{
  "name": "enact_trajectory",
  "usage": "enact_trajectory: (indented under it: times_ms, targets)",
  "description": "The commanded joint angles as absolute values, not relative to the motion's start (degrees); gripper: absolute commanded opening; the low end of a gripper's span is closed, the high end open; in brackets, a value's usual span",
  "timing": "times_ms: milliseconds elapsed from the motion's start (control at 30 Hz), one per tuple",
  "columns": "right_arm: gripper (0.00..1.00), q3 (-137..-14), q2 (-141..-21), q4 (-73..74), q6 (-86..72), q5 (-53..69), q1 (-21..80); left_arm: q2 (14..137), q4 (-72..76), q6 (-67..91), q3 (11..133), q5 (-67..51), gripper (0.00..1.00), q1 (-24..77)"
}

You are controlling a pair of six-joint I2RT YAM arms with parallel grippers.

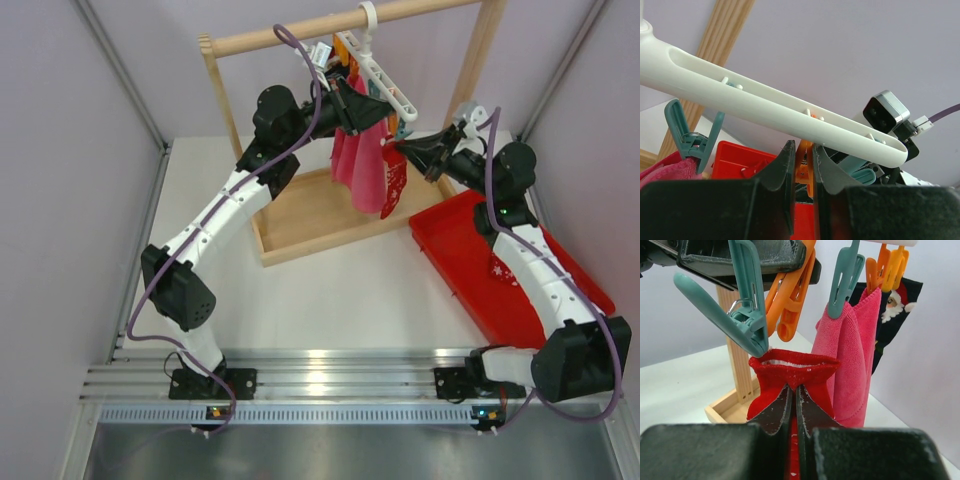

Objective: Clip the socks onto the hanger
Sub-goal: Clamp the sock onto the hanger.

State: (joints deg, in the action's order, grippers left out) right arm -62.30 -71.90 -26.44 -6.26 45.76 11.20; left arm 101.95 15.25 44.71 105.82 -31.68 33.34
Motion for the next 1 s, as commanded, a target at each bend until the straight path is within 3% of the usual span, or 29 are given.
enact_trajectory:
  times_ms: [0,967]
  targets:
    - [0.00,-63.1,-70.6,-30.9,-7.1,45.5,12.2,101.9,15.1,45.5,105.1,-30.8,0.00,32.8]
    - [0.00,-63.9,-69.0,-29.5,-8.0,46.3,12.3,102.0,15.0,45.1,104.6,-30.7,0.00,32.7]
